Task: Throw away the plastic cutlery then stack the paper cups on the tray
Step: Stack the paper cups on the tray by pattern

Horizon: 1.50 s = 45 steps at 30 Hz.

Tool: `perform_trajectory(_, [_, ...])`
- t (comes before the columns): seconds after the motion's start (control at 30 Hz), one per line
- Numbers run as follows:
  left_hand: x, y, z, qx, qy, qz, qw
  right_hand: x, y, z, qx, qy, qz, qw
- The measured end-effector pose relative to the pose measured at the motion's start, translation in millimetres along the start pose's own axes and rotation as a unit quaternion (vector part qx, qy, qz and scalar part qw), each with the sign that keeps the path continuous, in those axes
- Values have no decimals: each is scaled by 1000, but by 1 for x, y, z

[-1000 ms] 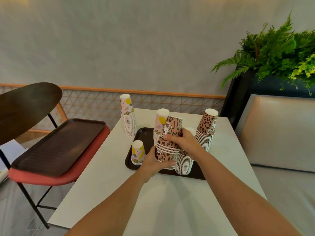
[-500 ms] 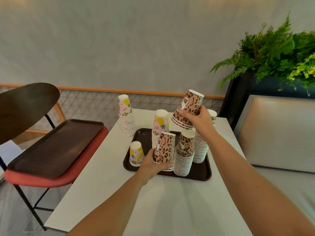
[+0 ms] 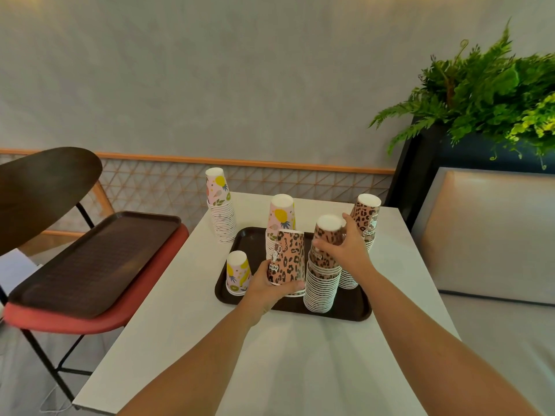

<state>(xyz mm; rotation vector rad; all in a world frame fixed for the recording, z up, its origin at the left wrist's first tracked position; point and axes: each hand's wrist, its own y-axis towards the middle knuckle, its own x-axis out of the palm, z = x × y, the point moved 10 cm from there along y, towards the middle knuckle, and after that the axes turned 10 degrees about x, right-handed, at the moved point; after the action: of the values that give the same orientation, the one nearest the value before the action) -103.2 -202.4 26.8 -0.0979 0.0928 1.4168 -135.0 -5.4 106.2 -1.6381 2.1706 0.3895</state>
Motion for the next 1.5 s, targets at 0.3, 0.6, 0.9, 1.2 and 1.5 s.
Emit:
perform_trajectory(0.3, [1,8,28,21,-52,18,998,-17,-16,-41,-109,-63,81,989])
perform_trajectory(0.6, [26,30,83,90,-115,-40,989,2,-24,-73,-78,-62,-110,989])
perform_trajectory(0.9, [53,54,127,129,-70,-75,986,-32,-2,-78,-93,1,-95,991])
perform_trajectory(1.2, [73,75,113,102,-10,-93,990,-28,15,-35,-50,64,-136,987])
perform_trajectory(1.5, [58,79,114,117,-11,-3,993,-46,25,-43,-73,73,-68,992])
